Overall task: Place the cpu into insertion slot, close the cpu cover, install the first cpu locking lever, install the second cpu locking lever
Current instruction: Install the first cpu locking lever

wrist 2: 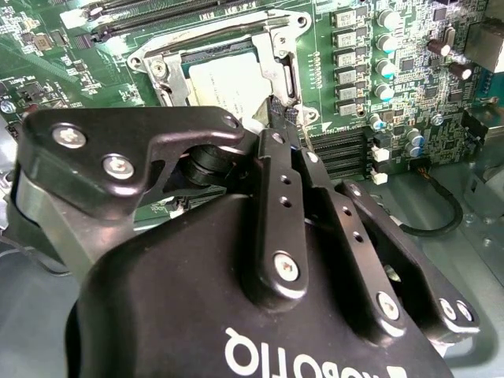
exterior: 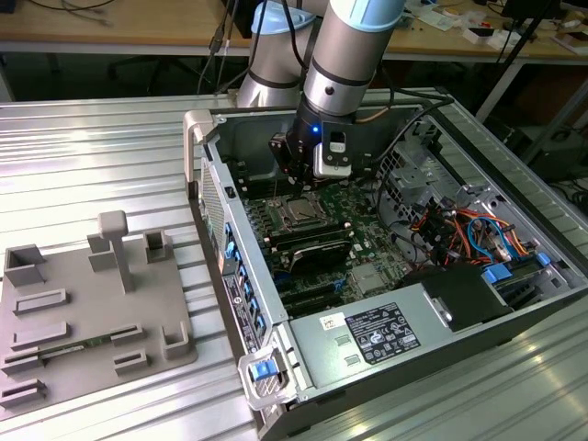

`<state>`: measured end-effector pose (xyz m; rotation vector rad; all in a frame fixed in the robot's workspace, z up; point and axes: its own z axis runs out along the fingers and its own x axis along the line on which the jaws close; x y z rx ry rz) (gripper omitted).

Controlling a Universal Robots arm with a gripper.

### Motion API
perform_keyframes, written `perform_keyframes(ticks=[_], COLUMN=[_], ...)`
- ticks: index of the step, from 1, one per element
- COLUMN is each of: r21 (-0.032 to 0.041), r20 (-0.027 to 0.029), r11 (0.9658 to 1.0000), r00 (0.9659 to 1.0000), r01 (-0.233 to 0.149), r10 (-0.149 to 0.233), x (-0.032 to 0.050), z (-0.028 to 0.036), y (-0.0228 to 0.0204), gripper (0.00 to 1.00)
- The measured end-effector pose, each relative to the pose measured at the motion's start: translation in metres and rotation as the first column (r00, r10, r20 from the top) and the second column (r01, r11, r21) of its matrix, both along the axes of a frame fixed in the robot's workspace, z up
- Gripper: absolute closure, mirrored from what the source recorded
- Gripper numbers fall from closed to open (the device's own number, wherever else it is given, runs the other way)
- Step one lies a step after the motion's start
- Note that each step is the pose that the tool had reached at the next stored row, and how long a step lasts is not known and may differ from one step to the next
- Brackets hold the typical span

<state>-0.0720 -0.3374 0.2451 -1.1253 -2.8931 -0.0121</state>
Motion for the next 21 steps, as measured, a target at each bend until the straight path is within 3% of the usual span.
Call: perform_keyframes(ticks=[4, 10, 15, 16, 17, 19, 20, 21], r21=[0.0017, 0.0033, 0.0054, 0.0089, 0.0184, 0.0540, 0.0651, 0.0655], r20=[0.0000, 0.0000, 0.0003, 0.0006, 0.0019, 0.0073, 0.0092, 0.0094], r11=[0.9981, 0.9971, 0.9945, 0.9931, 0.9907, 0.9851, 0.9834, 0.9832], r00=[0.9981, 0.9971, 0.9945, 0.9931, 0.9909, 0.9866, 0.9855, 0.9854], r01=[-0.061, -0.076, -0.105, -0.117, -0.135, -0.163, -0.169, -0.170], r10=[0.061, 0.076, 0.105, 0.117, 0.135, 0.163, 0.169, 0.170], x=[-0.0001, -0.0001, -0.0002, -0.0002, -0.0002, -0.0011, -0.0033, -0.0053], z=[0.0002, 0.0090, 0.0115, 0.0115, 0.0114, 0.0107, 0.0107, 0.0107], y=[-0.0001, -0.0001, -0.0001, -0.0001, -0.0001, -0.0001, -0.0001, -0.0002], gripper=[0.89, 0.89, 0.89, 0.89, 0.89, 0.89, 0.89, 0.89])
